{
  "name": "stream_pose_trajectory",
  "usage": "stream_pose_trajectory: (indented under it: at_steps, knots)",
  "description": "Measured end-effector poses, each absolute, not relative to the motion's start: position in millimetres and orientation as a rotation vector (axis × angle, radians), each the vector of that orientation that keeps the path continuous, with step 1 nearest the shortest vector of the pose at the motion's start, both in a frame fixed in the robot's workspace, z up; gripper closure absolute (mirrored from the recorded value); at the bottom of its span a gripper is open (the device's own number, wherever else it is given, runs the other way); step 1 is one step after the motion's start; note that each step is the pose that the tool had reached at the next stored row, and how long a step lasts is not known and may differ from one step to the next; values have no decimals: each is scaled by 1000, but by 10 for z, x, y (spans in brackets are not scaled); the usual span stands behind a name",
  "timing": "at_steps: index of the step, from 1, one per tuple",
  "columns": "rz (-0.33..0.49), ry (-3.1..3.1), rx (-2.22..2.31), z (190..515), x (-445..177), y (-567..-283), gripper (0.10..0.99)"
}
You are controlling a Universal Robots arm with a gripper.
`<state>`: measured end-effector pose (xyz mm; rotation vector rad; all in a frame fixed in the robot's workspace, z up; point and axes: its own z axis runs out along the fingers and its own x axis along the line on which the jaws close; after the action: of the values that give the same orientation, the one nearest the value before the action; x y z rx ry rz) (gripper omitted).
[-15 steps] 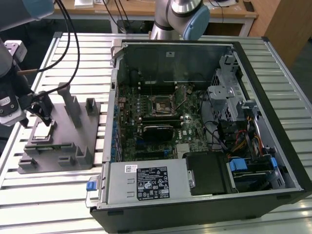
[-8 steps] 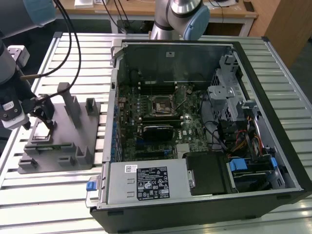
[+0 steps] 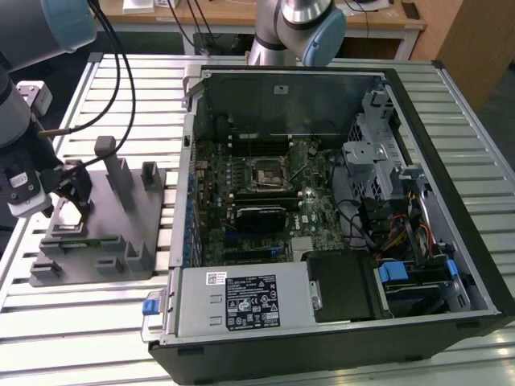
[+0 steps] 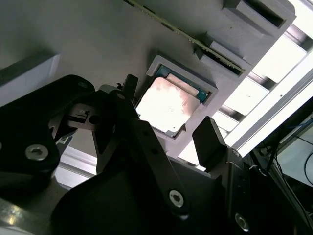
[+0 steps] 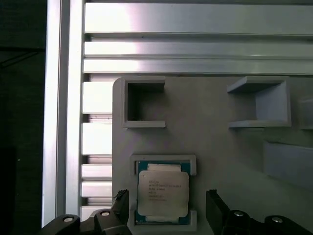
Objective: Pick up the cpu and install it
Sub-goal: 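Pick up the cpu and move it towards the insertion slot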
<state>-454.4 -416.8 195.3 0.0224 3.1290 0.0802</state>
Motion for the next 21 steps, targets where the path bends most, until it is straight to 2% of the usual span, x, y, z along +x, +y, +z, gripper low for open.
stream_pose_trajectory:
  at_steps: [15, 17, 18, 21]
  knots:
    - [80, 3129, 23, 1839, -4547, -4143, 361]
    - [80, 3129, 23, 1838, -4554, -4142, 376]
    - [80, 3129, 23, 1838, -4562, -4141, 443]
    - [80, 3129, 22, 1839, -4571, -4141, 443]
